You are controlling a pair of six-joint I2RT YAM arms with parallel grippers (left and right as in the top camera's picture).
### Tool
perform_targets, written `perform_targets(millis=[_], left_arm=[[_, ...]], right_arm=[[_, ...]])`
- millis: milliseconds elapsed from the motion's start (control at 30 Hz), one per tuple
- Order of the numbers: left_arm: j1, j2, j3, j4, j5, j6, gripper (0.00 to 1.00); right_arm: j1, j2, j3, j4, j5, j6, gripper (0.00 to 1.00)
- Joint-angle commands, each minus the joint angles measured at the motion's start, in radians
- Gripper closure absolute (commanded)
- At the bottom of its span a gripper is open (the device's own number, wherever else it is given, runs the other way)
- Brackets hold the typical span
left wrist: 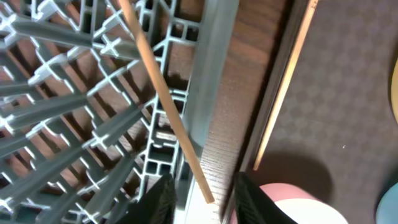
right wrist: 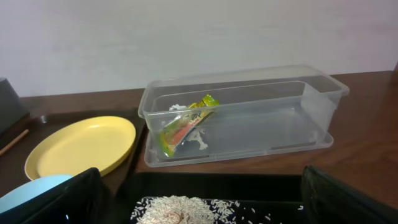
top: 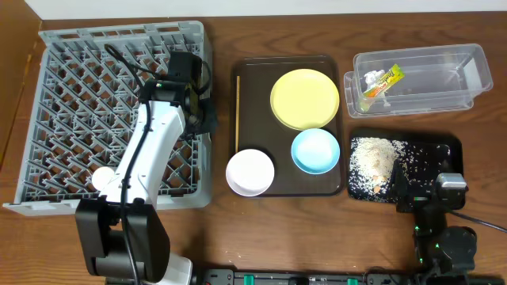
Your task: Sort waste into correct bins and load items into the dishwasher
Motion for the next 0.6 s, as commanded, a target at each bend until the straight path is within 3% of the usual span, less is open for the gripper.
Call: perform_targets(millis=[0,367,567], left_arm=[[0.004,-0.002,-0.01,-0.009,-0.026,-0.104,0.69],[0.004,0.028,-0.012,-0.02,-0.018,-0.187,0.74],[0.004,0.042,-0.012,-0.023,0.01,-0.186,0.91]], right_arm=[[-0.006,-0.003,-0.002,-0.003,0.003,-0.013,0.01],[-0.006,-0.003,-0.002,-0.003,0.003,-0.013,0.01],[-0.006,-0.003,-0.002,-0.003,0.003,-0.013,0.01]])
